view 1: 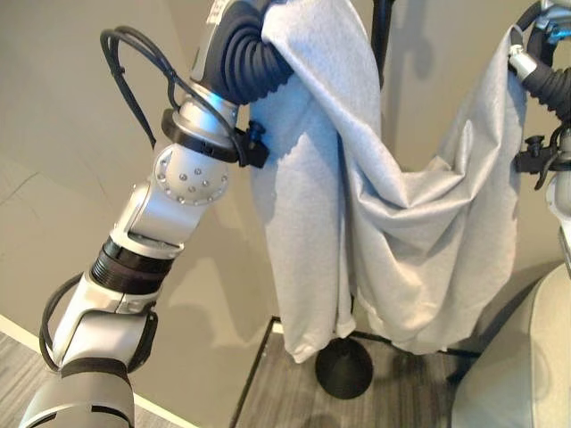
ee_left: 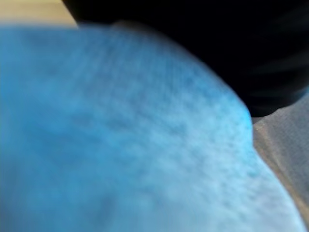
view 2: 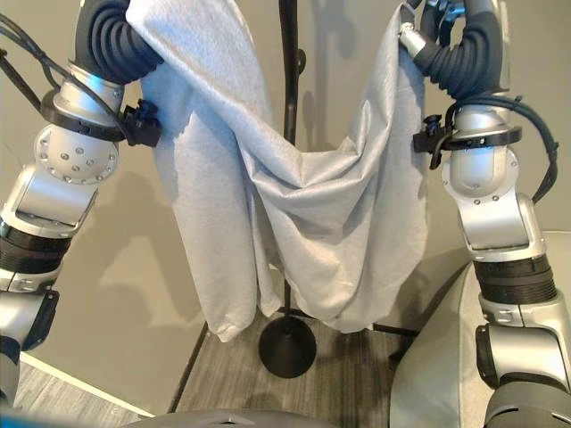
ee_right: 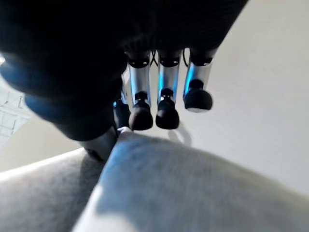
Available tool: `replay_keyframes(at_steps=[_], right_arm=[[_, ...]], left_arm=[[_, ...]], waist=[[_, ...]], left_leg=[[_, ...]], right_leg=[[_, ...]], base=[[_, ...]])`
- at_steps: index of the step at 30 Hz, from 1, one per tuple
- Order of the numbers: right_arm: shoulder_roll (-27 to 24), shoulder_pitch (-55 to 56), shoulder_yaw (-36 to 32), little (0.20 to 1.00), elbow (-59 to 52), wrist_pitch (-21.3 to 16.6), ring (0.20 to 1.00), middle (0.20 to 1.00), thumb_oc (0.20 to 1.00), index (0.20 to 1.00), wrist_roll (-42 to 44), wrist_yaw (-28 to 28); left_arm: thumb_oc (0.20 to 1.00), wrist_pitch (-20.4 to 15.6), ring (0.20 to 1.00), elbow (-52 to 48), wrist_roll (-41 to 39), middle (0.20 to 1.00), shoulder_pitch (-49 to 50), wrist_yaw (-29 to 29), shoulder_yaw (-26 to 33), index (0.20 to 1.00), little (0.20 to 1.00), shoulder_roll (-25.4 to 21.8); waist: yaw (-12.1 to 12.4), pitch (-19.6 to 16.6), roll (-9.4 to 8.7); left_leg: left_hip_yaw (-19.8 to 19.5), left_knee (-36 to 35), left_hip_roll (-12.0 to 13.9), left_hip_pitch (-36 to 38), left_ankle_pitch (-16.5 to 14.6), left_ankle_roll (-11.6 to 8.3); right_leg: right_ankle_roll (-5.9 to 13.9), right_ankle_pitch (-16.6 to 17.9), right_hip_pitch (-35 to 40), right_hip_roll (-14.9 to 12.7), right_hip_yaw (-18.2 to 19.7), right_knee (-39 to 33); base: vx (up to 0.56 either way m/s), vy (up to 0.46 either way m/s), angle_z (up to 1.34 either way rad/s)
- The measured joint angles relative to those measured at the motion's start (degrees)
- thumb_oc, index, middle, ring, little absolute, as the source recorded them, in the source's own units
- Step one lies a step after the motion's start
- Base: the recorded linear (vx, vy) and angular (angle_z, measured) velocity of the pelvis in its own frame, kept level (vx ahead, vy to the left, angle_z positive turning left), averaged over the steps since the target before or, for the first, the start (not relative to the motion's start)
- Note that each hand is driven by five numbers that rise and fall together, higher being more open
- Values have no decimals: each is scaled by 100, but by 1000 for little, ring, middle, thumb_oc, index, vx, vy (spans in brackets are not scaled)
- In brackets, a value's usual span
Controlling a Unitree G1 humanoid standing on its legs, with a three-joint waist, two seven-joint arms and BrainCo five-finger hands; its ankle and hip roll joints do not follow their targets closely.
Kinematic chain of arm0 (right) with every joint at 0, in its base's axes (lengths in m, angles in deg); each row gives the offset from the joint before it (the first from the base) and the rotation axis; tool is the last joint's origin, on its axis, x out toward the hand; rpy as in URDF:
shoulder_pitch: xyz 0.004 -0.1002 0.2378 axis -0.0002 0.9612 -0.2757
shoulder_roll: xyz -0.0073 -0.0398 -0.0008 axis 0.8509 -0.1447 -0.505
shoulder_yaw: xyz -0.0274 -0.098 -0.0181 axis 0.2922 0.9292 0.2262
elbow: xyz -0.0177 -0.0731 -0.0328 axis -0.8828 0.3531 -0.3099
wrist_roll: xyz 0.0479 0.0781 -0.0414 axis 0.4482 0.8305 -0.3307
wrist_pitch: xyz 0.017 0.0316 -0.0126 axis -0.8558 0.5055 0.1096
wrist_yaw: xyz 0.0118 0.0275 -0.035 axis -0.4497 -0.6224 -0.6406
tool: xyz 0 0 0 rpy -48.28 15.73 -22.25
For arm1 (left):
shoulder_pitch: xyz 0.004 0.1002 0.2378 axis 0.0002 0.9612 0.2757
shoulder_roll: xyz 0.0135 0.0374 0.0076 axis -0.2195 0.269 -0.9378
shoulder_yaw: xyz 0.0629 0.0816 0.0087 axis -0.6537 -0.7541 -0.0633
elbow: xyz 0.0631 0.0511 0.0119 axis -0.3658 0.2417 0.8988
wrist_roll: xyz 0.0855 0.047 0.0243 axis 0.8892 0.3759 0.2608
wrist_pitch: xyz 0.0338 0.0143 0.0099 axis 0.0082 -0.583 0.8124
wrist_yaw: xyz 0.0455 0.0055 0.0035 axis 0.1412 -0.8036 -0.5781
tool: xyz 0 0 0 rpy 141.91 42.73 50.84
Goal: Hang the clothes on the sofa on the clothes rack.
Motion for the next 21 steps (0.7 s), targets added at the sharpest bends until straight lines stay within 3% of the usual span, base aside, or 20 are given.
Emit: replay_keyframes(at_steps=[9,13,16,21], right_arm=[[-496,-1261,774,200,1085,51,200,200,200,200,58,197],[-706,-1949,1419,200,1671,110,200,200,200,200,169,239],[-925,-2809,2360,200,2500,203,200,200,200,200,276,206],[-784,-4059,3506,200,3858,334,200,200,200,200,620,194]], left_arm=[[200,40,200,964,157,200,-1038,190,-662,200,200,-291],[200,71,200,1550,164,200,-1409,267,-957,200,200,-463],[200,131,200,2267,164,200,-1829,362,-1416,200,200,-628],[200,244,200,3719,128,200,-2796,488,-2429,200,200,-683]], waist=[[-15,-76,-25],[-29,-88,-39],[-23,-103,-66],[-34,-153,-145]], left_leg=[[-3,0,1,0,1,2],[-4,1,-1,0,3,1],[-9,0,1,-3,4,2],[-15,0,3,-12,4,1]], right_leg=[[1,0,-1,0,-1,0],[2,-1,-1,0,-2,0],[2,-1,-4,1,-8,0],[6,-5,-18,1,-17,0]], base=[[0,0,0],[0,0,0],[0,0,0],[0,0,0]])
